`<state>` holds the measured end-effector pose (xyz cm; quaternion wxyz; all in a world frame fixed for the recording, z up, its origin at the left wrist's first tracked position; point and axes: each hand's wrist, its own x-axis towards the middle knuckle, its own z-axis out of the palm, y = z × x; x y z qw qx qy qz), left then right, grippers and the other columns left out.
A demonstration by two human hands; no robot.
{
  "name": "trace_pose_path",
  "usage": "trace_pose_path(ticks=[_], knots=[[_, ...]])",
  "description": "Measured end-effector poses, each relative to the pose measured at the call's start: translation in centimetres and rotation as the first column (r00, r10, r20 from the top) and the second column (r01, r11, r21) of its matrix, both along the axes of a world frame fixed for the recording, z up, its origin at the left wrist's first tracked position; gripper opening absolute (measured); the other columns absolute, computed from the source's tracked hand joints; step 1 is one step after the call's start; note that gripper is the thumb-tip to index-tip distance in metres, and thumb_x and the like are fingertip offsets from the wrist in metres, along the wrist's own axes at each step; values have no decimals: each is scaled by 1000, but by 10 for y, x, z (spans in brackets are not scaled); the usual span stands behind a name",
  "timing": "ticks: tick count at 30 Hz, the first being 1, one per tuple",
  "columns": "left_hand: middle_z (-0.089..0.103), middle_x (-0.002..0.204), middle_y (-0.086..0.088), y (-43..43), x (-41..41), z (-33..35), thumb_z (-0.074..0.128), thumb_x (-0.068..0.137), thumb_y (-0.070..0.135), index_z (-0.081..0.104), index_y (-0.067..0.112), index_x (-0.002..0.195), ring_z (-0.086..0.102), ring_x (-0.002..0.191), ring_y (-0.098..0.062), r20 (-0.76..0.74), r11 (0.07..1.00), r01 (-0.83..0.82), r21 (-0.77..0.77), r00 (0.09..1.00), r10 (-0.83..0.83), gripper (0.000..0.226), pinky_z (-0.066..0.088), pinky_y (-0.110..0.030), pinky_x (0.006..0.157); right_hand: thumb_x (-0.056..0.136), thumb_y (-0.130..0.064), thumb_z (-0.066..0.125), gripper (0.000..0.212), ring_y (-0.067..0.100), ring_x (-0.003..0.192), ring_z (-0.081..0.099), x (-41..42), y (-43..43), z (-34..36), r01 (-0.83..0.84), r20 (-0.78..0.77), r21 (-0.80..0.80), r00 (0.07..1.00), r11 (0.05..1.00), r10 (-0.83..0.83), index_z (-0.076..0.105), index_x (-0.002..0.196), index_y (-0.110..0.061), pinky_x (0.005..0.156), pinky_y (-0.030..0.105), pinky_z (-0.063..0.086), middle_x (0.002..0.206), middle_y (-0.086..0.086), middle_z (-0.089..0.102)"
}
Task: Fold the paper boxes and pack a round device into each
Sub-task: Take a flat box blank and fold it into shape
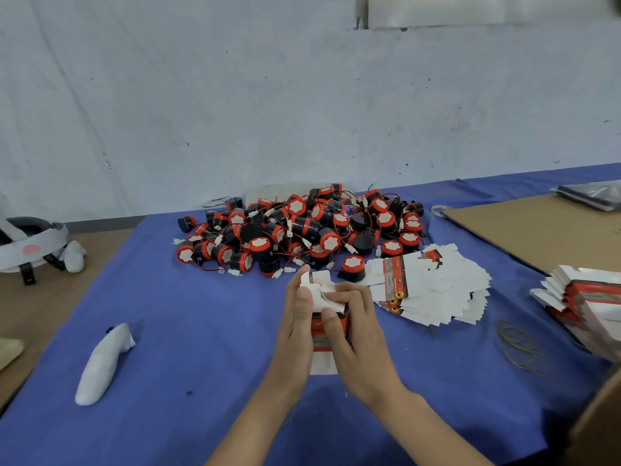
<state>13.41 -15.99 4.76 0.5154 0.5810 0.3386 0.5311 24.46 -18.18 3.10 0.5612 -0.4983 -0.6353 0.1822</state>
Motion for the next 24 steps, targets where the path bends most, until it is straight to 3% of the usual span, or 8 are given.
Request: trace_pose_path(ticks=[3,7,11,14,16,19,22,24], knots=[[64,126,12,0,1,-1,40,88,74,41,48,140,65,114,-12,-23,1000,7,16,1000,-7,58,55,-23,84,90,-81,23,59,-3,119,50,1,0,-1,-1,-6,-53,1000,999,1,47,118,-36,81,12,50,138,-28,29],[62,128,11,1,4,-2,45,82,81,41,48,141,65,113,-9,-22,999,-17,35,1000,17,68,54,-21,84,86,-85,20,49,-7,124,46,2,-1,-1,-1,13,-104,1000,995,2,43,109,-48,82,7,47,145,-28,25],[65,124,7,5,1,2,47,92,58,46,48,136,68,106,-12,1,1000,3,-4,1000,-3,45,56,-23,78,92,-78,26,42,-11,136,33,4,1,1,-18,14,-81,1000,997,20,47,110,-46,90,3,40,145,-21,35],[65,122,-1,11,-6,4,49,101,29,48,46,135,69,102,-15,24,999,36,-28,999,-35,38,55,-26,79,95,-68,34,42,1,135,40,5,0,0,-51,-20,-69,999,996,50,47,123,-40,96,17,46,144,-22,40],[66,114,2,13,-9,6,50,96,13,51,43,131,69,93,-13,10,999,45,-15,999,-45,47,54,-23,73,95,-59,40,41,9,132,46,5,-2,-1,-89,-27,-68,996,994,87,39,134,-44,98,20,47,142,-21,42],[61,98,2,13,-10,10,44,91,3,57,39,120,68,84,-14,-58,999,30,35,998,-28,48,54,-21,67,94,-56,39,50,2,132,44,3,-2,0,-135,-25,-103,991,986,133,32,143,-47,95,9,43,142,-24,39],[60,95,-5,11,-9,11,38,95,-3,59,39,113,67,83,-15,-123,997,18,70,992,-9,50,54,-21,69,92,-49,39,37,2,125,49,3,0,1,-140,-6,-87,990,986,140,44,128,-53,89,9,45,132,-26,40],[62,96,-1,10,-9,8,42,97,9,58,43,116,68,85,-11,-134,998,26,61,991,-18,42,54,-19,70,89,-50,39,33,1,119,51,5,1,1,-113,10,-101,993,988,114,47,120,-53,85,10,47,126,-28,40]])
